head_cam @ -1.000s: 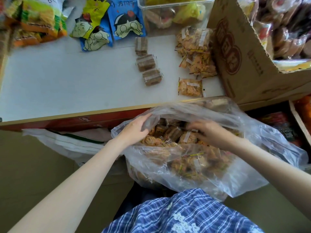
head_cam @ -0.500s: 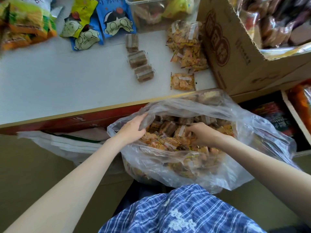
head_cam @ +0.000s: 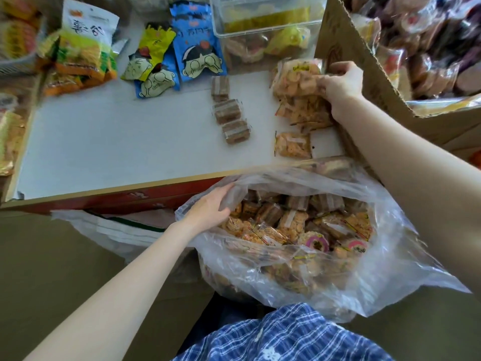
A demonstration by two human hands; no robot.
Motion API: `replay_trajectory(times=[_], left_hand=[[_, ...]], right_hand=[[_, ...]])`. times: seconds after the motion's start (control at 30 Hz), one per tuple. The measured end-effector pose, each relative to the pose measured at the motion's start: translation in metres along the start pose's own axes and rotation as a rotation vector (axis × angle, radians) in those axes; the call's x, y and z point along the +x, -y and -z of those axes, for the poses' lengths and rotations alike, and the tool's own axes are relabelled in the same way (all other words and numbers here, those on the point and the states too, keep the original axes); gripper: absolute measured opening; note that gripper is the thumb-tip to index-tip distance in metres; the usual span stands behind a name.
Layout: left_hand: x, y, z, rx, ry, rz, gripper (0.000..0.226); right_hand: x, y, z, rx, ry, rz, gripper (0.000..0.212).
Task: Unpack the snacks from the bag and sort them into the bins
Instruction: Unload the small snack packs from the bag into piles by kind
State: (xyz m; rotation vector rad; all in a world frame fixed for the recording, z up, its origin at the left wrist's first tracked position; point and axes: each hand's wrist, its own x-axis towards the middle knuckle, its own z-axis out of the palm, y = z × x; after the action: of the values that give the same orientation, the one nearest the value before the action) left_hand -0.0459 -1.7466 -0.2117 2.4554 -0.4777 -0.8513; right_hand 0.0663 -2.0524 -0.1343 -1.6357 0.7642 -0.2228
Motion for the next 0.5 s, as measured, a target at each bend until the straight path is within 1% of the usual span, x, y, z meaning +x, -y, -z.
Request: replay_trajectory(times=[0.03, 0.07, 0.1, 0.2, 0.27, 0.3, 0.37, 0.5], left_hand=[[-0.001, 0.001, 0.001, -0.007, -0.02, -0.012, 0.064], [-0.001, 0.001, 0.0, -0.004, -0.045, -0.026, 0.062], [-0.002, 0.0, -0.001, 0.007, -0.072, -0.043, 0.061], [-0.006, 0.001, -0.01, 0.047, -0.14, -0.087, 0.059], [-0.009, 0.003, -0.018, 0.1, -0.123, -0.08, 0.061], [-0.011, 0.005, -0.021, 0.127, -0.097, -0.062, 0.061], [-0.012, 0.008, -0.024, 0.144, -0.058, -0.017, 0.062], [-0.011, 0.011, -0.023, 0.114, -0.066, 0.022, 0.063]], right_hand=[[0.004, 0.001, -0.004, 0.033, 0.042, -0.043, 0.044], [0.001, -0.001, -0.007, 0.002, 0.092, -0.078, 0.045], [-0.005, -0.005, -0.008, -0.084, 0.122, -0.085, 0.046], [-0.031, -0.03, 0.002, -0.415, 0.192, 0.053, 0.047], [-0.045, -0.046, 0.014, -0.598, 0.255, 0.141, 0.048], [-0.048, -0.051, 0.02, -0.644, 0.265, 0.162, 0.049], [-0.047, -0.056, 0.029, -0.647, 0.247, 0.156, 0.049], [-0.046, -0.051, 0.032, -0.635, 0.214, 0.122, 0.049]])
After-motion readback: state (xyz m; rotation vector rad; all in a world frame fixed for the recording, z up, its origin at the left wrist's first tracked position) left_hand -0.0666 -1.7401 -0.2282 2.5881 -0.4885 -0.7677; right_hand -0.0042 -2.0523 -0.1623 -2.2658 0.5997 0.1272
